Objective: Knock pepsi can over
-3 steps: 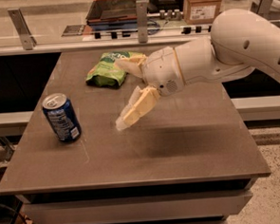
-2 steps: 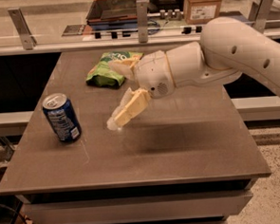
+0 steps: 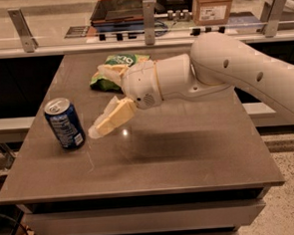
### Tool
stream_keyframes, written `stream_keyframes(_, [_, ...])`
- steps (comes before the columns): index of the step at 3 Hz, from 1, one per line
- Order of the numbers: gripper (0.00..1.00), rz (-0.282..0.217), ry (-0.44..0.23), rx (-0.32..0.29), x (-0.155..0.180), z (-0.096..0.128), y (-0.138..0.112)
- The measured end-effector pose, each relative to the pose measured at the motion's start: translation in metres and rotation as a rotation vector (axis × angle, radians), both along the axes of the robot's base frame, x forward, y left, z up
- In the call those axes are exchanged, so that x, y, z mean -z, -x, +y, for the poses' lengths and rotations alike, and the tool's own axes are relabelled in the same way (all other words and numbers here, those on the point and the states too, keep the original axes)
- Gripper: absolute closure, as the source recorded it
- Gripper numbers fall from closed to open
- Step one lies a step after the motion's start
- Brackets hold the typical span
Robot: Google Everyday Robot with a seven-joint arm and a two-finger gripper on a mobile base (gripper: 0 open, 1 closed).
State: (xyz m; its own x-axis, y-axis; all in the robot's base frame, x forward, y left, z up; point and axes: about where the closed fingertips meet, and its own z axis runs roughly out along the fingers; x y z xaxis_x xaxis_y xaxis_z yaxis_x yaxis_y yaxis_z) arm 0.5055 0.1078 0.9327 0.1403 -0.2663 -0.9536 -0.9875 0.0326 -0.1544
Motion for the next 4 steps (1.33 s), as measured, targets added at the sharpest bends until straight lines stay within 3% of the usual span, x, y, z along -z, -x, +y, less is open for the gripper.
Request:
stream_keyframes(2, [0.00,0.024,-0.012,0.098,0.021,0.027,0.001])
stream_keyframes(4, [0.00,0.086,-0.096,0.138,0.047,0.056,0.003])
